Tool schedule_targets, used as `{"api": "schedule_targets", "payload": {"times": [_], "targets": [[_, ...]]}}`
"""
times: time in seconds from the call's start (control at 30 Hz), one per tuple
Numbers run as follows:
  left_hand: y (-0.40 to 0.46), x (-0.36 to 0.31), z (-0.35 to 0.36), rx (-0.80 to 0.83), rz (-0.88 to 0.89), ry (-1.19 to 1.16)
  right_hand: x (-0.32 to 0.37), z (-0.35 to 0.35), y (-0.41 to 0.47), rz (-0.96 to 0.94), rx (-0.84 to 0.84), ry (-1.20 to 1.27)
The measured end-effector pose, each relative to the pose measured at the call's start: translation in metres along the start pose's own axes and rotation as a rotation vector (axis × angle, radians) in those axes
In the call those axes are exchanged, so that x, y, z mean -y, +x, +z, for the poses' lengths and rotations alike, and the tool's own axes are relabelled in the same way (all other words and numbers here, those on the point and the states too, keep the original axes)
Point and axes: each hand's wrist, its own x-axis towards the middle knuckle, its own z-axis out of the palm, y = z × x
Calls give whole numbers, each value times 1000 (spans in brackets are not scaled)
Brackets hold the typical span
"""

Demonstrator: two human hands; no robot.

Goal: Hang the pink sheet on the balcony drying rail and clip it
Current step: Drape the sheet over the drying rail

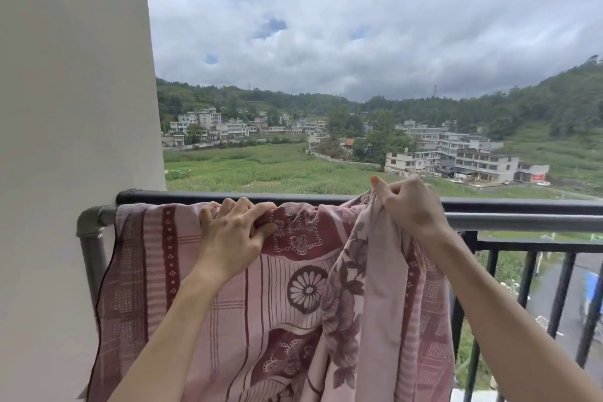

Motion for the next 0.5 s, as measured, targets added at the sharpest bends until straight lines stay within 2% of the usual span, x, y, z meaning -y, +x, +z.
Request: {"api": "schedule_targets", "payload": {"times": [0.1, 0.23, 0.3, 0.4, 0.5], "targets": [[1, 0, 1, 20, -23, -6, 13, 4, 24, 16, 112, -159], [1, 0, 3, 32, -37, -17, 47, 25, 55, 95, 656, -453], [2, 1, 5, 33, -36, -26, 54, 36, 60, 131, 834, -607], [3, 5, 6, 24, -29, -51, 49, 44, 64, 99, 735, -604], [5, 5, 9, -4, -12, -69, 24, 39, 73, 322, 471, -176]]}}
